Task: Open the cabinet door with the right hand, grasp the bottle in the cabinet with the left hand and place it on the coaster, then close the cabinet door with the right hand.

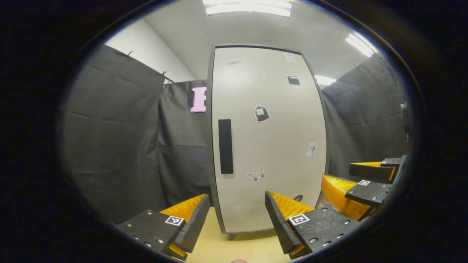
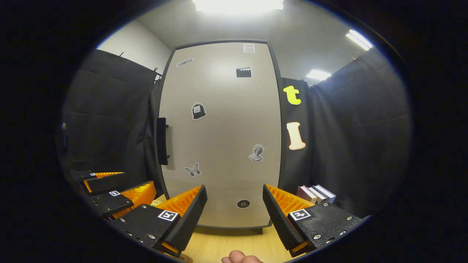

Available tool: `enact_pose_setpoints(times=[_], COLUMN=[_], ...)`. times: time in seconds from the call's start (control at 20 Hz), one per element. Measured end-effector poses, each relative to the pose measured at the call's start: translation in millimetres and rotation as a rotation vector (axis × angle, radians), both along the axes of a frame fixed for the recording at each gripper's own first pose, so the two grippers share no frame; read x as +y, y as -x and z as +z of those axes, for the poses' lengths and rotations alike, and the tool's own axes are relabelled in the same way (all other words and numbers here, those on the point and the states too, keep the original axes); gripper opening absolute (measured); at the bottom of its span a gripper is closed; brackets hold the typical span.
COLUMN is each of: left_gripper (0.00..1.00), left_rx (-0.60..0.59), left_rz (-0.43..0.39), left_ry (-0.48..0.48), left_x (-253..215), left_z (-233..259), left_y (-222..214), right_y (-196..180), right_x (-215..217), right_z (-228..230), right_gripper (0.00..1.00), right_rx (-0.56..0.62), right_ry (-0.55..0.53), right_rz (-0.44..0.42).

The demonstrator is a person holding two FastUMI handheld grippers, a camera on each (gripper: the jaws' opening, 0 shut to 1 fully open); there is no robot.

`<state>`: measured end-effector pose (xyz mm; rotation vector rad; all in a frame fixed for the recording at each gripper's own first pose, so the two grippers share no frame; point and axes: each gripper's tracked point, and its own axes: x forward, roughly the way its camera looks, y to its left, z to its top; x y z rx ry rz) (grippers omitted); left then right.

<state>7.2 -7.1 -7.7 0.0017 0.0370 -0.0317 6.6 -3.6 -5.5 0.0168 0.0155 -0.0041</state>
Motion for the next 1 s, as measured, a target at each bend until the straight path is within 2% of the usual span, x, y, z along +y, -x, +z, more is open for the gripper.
enact_pose_setpoints(times=[0.05,0.1,0.15,0.2,0.25,0.4,0.45,0.5,0.55,0.6,0.65,0.7,1.0], left_gripper=[0.88,0.88,0.92,0.88,0.92,0.92,0.88,0.92,0.88,0.92,0.87,0.92,0.92], left_rx=[0.002,0.003,0.001,-0.003,-0.004,-0.009,-0.008,-0.011,-0.012,-0.011,-0.010,-0.010,0.005], left_rz=[-0.002,-0.003,-0.005,-0.009,-0.008,-0.011,-0.010,-0.007,-0.004,-0.003,0.001,0.008,0.056], left_ry=[0.002,0.001,-0.001,-0.005,-0.011,-0.016,-0.015,-0.015,-0.015,-0.017,-0.018,-0.018,-0.014], left_x=[-1,-1,-1,-2,-2,-2,-1,2,5,9,13,19,52], left_z=[-1,0,0,1,2,4,4,4,4,3,2,1,-8], left_y=[0,0,0,0,1,1,2,2,3,5,8,13,41], right_y=[-1,-2,-3,-4,-5,-8,-10,-12,-14,-17,-20,-23,-40], right_x=[-1,0,0,-1,-1,0,2,4,6,10,13,17,43], right_z=[-1,-2,-3,-4,-5,-4,-2,0,2,3,4,4,16], right_gripper=[0.94,0.94,0.95,0.95,0.95,0.94,0.94,0.95,0.95,0.95,0.94,0.94,0.94], right_rx=[0.002,0.005,0.010,0.013,0.014,0.013,0.010,0.006,0.002,-0.002,-0.002,-0.002,-0.017], right_ry=[0.001,-0.002,-0.002,0.000,0.000,0.000,0.002,0.006,0.009,0.012,0.014,0.012,0.013], right_rz=[-0.001,0.002,0.006,0.010,0.012,0.021,0.026,0.033,0.040,0.047,0.051,0.061,0.111])
